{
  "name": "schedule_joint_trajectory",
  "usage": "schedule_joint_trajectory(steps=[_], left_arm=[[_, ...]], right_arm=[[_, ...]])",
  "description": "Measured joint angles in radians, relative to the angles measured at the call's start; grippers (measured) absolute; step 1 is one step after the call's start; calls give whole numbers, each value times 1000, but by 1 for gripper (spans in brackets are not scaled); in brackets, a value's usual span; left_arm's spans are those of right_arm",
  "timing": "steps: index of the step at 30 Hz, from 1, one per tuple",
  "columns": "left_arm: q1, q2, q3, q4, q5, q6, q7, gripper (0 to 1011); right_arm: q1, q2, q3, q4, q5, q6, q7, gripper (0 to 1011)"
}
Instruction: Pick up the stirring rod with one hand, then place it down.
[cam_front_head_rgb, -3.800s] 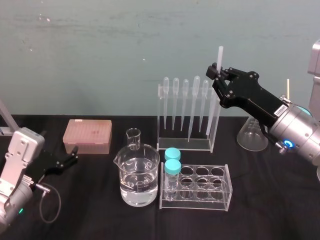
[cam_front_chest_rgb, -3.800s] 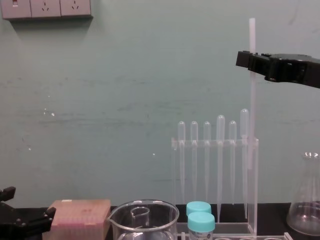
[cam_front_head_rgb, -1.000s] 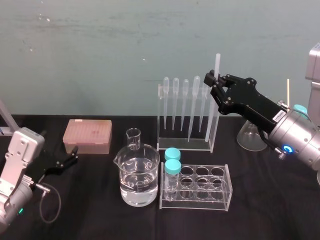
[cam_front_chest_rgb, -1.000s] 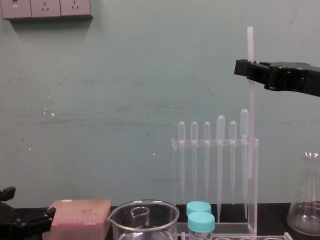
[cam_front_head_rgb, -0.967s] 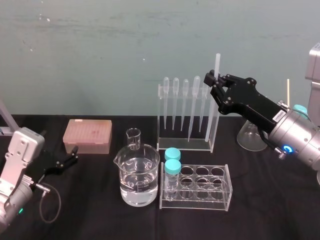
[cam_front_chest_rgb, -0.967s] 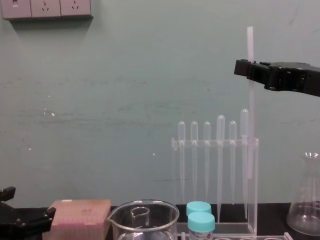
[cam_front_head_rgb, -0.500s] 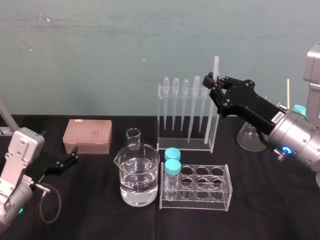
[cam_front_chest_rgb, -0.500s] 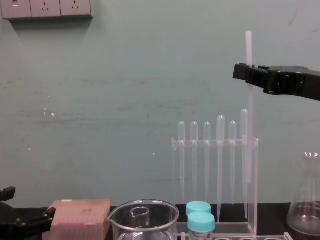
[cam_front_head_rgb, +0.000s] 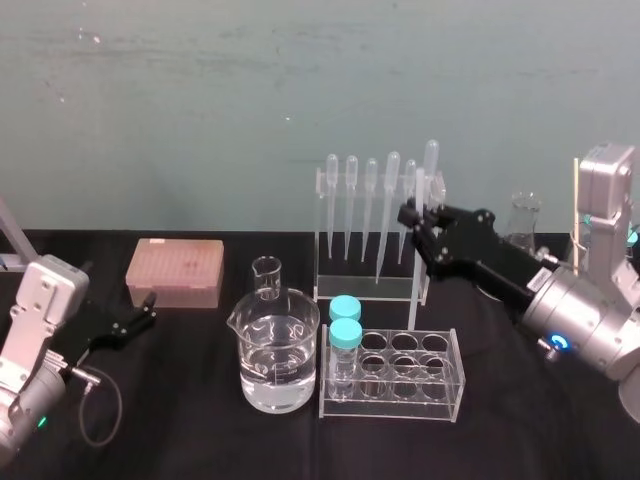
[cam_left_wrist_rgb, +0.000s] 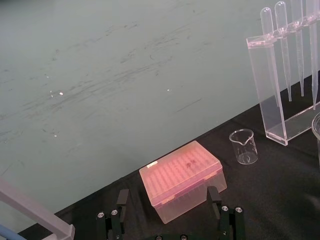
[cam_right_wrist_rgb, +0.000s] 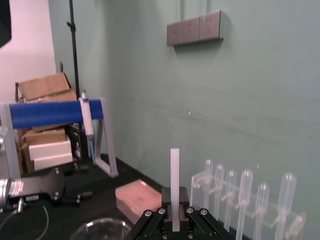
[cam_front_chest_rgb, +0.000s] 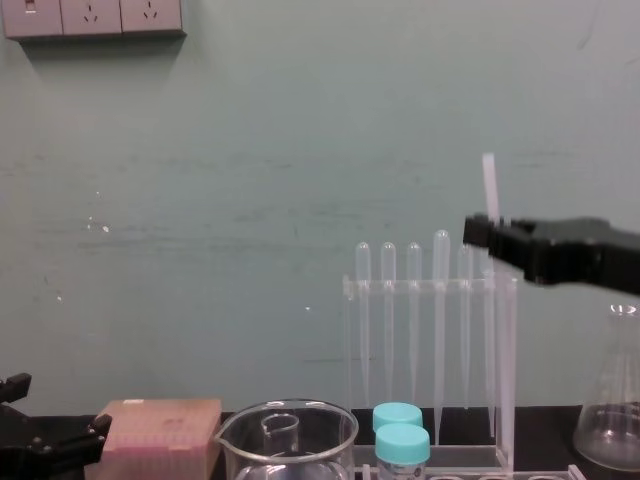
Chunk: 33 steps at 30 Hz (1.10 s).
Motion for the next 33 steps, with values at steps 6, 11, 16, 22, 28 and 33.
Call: schedule_joint_trajectory(steps=[6,11,16,22,28,33], left_arm=[[0,0,0,0,0,0,0,1000],[0,0,0,0,0,0,0,1000],[0,0,0,0,0,0,0,1000],[0,0,0,0,0,0,0,1000],[0,0,0,0,0,0,0,1000],[0,0,0,0,0,0,0,1000]], right_arm=[[-2,-17,-7,40,-23,-10,-7,68],[7,-34,-10,71,-36,-14,-7,68],[17,-47,-14,93,-44,-21,-1,68],[23,-60,-20,128,-64,-50,13,69],[22,-72,-21,158,-67,-56,25,69],[15,-83,-19,189,-64,-79,37,68]])
